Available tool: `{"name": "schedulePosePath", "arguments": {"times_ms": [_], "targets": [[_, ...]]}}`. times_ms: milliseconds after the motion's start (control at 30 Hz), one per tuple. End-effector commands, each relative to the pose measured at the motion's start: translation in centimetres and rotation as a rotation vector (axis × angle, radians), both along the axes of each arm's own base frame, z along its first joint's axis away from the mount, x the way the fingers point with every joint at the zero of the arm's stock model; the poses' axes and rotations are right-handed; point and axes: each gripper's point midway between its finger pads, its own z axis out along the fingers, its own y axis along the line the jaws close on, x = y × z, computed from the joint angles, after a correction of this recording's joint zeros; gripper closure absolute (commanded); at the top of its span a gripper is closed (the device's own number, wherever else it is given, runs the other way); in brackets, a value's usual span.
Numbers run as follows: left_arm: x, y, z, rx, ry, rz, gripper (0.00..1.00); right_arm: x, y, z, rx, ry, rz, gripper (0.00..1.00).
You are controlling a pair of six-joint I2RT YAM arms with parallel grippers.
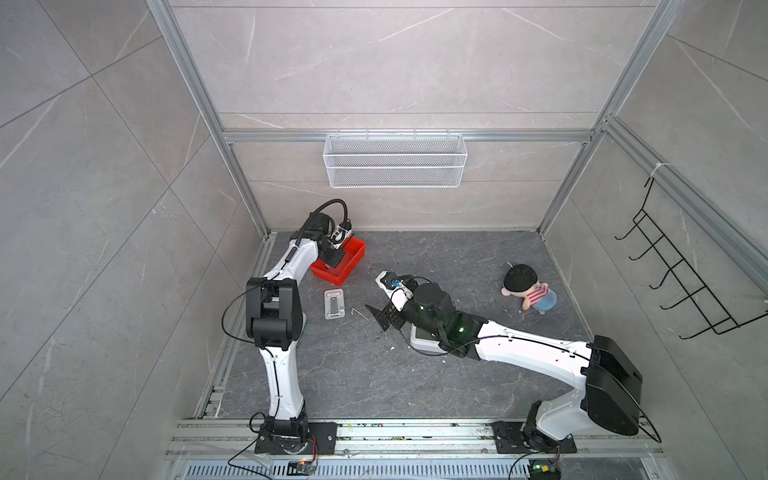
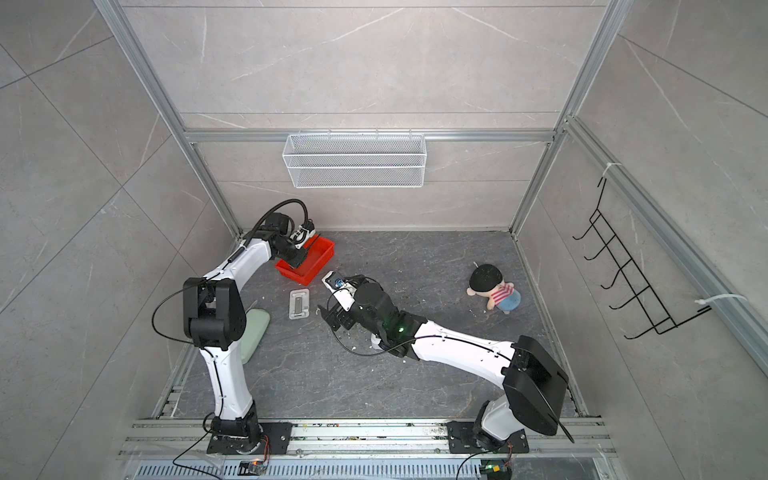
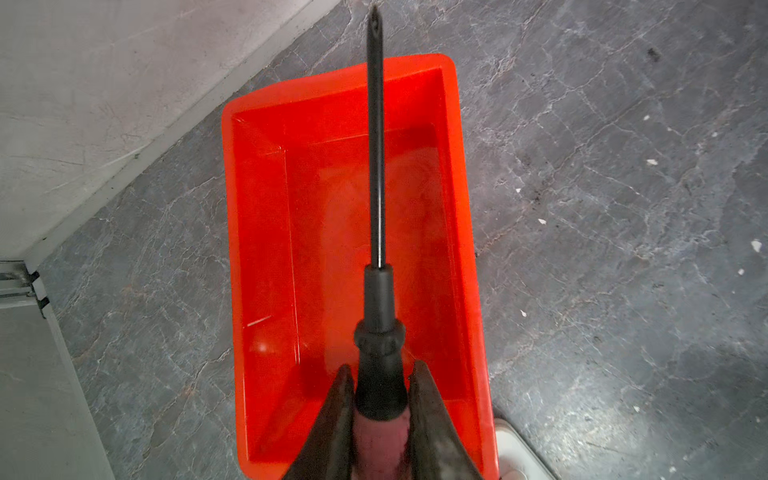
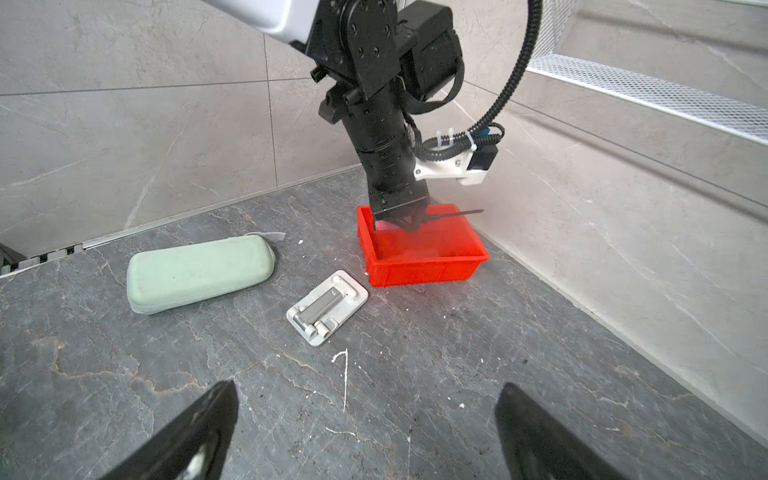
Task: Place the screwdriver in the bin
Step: 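Lift the screwdriver with the left gripper and carry it over the red bin, then lower the screwdriver into the red bin and open the left gripper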
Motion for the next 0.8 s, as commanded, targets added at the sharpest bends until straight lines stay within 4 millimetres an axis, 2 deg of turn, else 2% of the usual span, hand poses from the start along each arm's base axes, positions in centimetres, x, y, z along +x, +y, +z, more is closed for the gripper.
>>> {"name": "schedulePosePath", "arguments": {"times_ms": [0, 300, 767], "targets": [[0.5, 0.4, 0.0, 0.003, 0.017, 0.026, 1.00, 0.3, 0.5, 0.9, 0.023, -0.002, -0.019, 0.01], [1.8, 0.5, -2.1, -0.002, 0.046, 0.044, 1.00, 0.1, 0.7, 0.8, 0.036, 0.013, -0.010, 0.01], [1.9, 0.6, -5.0, 0.019, 0.114, 0.031, 1.00, 0.1, 0.7, 0.5, 0.035, 0.024, -0.010, 0.01]]}}
